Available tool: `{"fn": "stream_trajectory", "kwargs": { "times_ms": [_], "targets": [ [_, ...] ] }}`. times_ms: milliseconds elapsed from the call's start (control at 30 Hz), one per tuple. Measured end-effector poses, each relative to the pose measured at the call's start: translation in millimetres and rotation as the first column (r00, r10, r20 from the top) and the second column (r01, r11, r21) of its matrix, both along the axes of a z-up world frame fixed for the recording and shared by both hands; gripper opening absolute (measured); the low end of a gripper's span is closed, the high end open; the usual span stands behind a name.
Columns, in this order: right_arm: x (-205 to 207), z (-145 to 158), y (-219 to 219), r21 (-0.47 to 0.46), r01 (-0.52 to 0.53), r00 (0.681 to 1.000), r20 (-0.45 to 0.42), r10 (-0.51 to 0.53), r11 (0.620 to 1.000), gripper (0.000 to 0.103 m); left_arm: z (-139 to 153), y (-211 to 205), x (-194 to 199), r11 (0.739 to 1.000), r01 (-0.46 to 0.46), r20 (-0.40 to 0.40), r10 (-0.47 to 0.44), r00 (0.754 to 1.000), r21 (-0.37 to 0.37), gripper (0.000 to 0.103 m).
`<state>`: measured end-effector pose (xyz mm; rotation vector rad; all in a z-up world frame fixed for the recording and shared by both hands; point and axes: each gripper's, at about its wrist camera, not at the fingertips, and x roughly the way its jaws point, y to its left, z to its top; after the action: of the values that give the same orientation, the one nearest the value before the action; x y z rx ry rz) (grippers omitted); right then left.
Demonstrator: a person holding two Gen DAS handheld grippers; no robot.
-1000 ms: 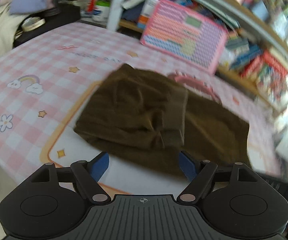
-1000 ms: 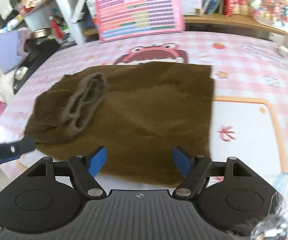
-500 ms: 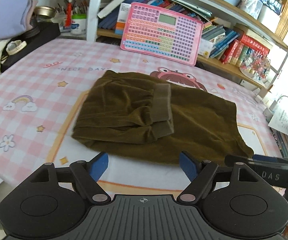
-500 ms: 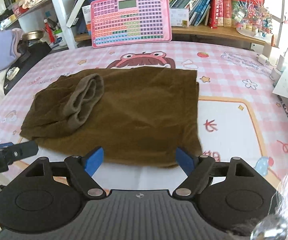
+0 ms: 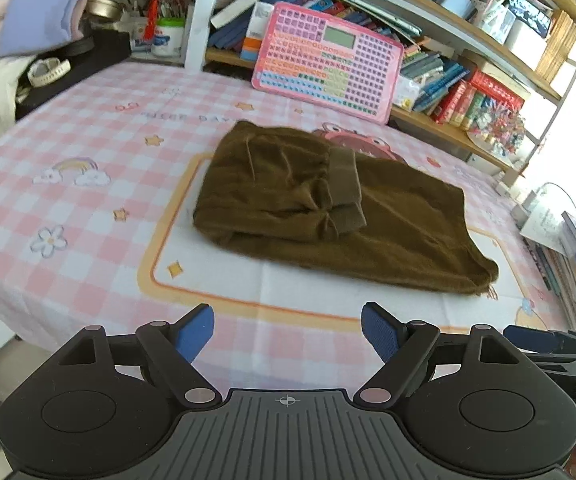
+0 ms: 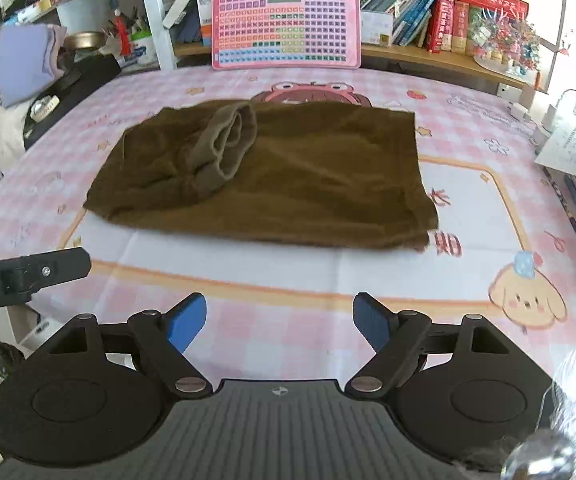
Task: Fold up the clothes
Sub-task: 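Move both open grippers back above the folded trousers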
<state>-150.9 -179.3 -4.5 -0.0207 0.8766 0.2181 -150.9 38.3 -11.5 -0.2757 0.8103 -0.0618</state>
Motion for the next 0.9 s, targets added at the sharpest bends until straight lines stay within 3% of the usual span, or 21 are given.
{"fn": "stream_trajectory", "kwargs": {
  "times_ms": [300,600,833,900],
  "targets": [
    [-5.1,-3.1,-17.3,0.007,0.062,0.998,-0.018,-0.062,0.998,0.079,-2.3,-8.9,0.5,1.0,0.012,-0.001,-0.012,1.0,-0.008,0.083],
    [29.4,-8.6,-61.0,0.075,0.057,0.998,-0.024,-0.056,0.996,0.079,-3.5,-50.7,28.0,0.999,-0.007,-0.011,0.008,1.0,0.033,0.083],
    [90.5,-14.9,-124.6,0.217,0.054,0.995,-0.091,-0.035,0.975,0.073,-3.2,-102.2,55.7,0.993,-0.067,-0.026,0.07,0.997,0.097,0.083],
    [110.4,-20.5,-143.0,0.275,0.065,0.99,-0.138,-0.028,0.959,0.065,-2.6,-116.9,59.4,0.989,-0.087,-0.009,0.089,0.996,0.12,0.083]
  ]
}}
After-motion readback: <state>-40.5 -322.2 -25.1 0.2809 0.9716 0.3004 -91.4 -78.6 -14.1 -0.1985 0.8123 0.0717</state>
